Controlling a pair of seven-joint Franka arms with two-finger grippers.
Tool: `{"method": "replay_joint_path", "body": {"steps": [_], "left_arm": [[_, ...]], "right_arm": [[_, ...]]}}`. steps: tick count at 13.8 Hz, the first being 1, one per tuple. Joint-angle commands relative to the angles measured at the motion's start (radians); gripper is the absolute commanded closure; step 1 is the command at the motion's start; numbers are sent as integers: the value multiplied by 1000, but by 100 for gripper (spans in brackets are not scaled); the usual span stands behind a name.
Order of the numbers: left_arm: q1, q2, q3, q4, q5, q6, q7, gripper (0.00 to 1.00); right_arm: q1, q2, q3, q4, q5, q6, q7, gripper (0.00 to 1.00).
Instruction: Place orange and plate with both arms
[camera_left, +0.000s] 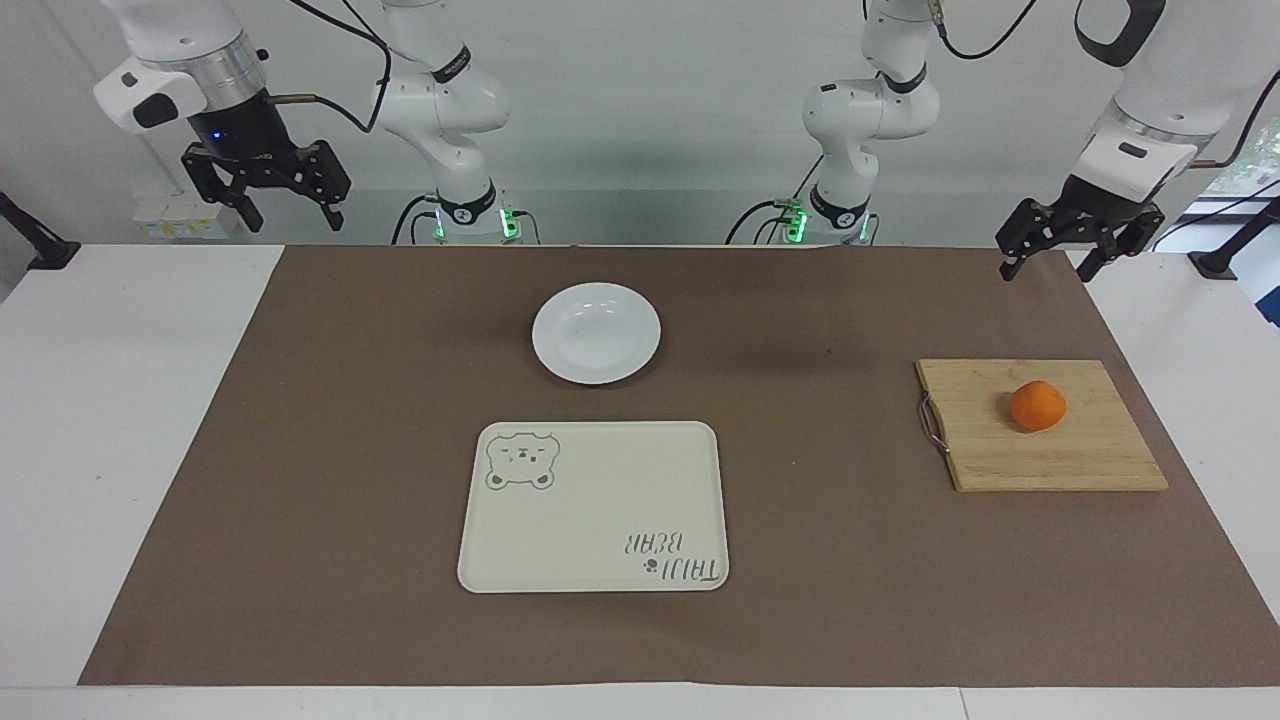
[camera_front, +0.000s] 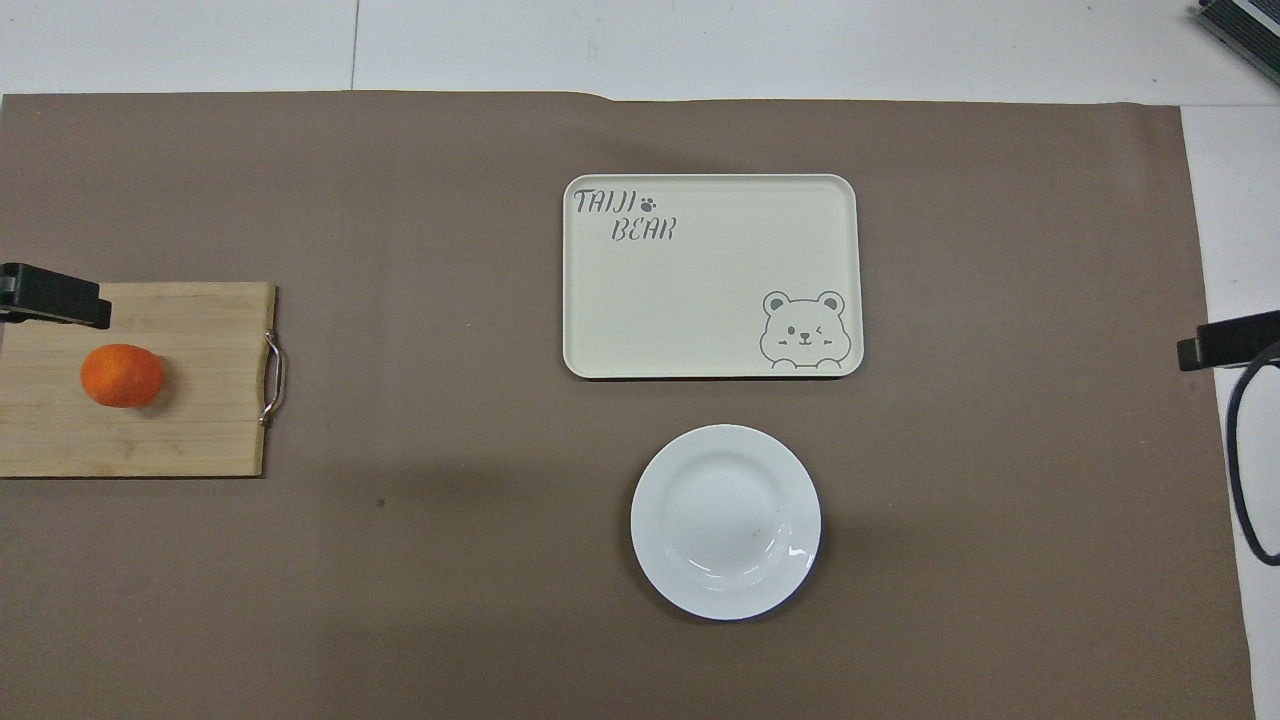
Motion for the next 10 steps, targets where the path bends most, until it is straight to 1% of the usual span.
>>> {"method": "replay_joint_path", "body": {"steps": [1,4,7,8,10], "left_arm": [[22,-35,-7,-69,-11,61,18,0],[45,-26,-7,-87,-11,103,67,0],[77,-23,-7,-157,-11,205,83,0],[103,-20,-7,-186,-11,235,92,0],[120,-17,-7,-226,-11,301,135,0]], "right_arm": [[-3,-23,3,-27,-8,11,-24,0],[-3,-21,3,-27,-8,11,-24,0],[-3,-23,3,-27,-8,11,-24,0],[-3,-23,3,-27,-8,11,-24,0],[-3,-21,3,-27,-8,11,-24,0]]}}
